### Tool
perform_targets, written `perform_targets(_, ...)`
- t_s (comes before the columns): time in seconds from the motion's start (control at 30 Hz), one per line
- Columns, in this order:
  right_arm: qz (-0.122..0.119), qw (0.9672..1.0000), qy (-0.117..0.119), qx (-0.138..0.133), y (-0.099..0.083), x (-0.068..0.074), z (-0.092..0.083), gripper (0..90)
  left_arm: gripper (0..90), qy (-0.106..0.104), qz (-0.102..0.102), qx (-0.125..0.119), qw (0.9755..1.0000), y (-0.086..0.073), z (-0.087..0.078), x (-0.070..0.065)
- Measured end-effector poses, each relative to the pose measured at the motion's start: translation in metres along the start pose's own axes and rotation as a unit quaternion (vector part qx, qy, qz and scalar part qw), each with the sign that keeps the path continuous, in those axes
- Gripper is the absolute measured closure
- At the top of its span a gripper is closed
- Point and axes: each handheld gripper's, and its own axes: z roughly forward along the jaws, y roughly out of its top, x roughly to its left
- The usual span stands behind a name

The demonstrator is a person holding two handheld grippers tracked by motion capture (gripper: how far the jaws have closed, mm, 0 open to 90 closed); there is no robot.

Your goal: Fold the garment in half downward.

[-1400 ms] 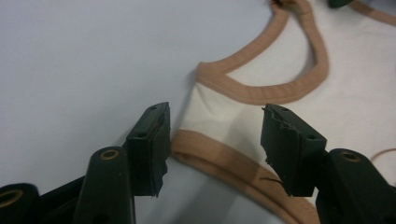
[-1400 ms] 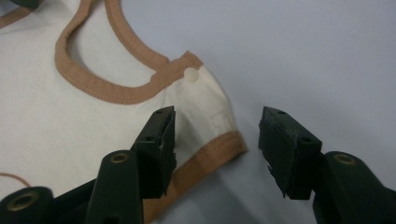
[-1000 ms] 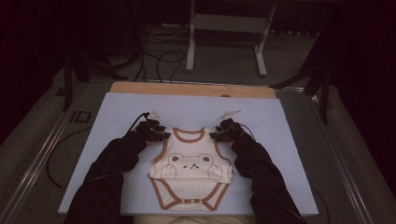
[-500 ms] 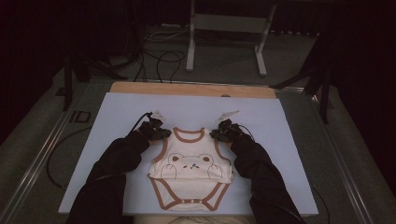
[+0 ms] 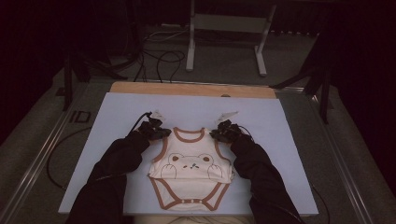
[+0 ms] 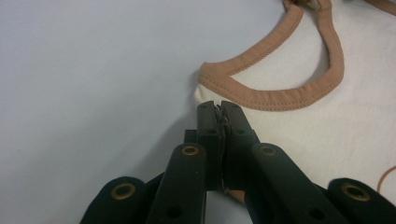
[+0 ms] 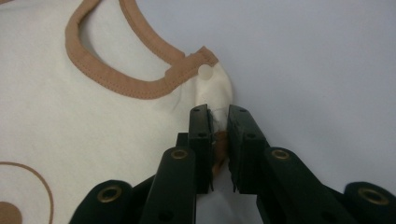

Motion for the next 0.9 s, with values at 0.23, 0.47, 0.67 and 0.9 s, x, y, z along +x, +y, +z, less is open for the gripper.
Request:
perform_targets(0.23, 0.007, 0.9998, -0.002, -0.017, 0.003, -0.004, -0.009, 81.0, 89.5, 0.007, 0.002, -0.018, 0.9998, 0.007, -0.01, 0.001)
perform_targets(0.47, 0.005, 0.9996, -0.009, -0.026, 0.011, -0.006, -0.017, 81.0, 89.5, 0.013, 0.005, -0.028, 0.9995, 0.016, -0.019, 0.001)
perform_targets(0.67, 0.002, 0.9993, -0.016, -0.032, 0.017, -0.008, -0.024, 81.0, 89.6, 0.01, 0.008, -0.04, 0.9991, 0.025, -0.027, 0.0)
perform_targets(0.9, -0.004, 0.9987, -0.023, -0.045, 0.026, -0.011, -0.034, 81.0, 89.5, 0.015, 0.019, -0.051, 0.9984, 0.033, -0.037, -0.002)
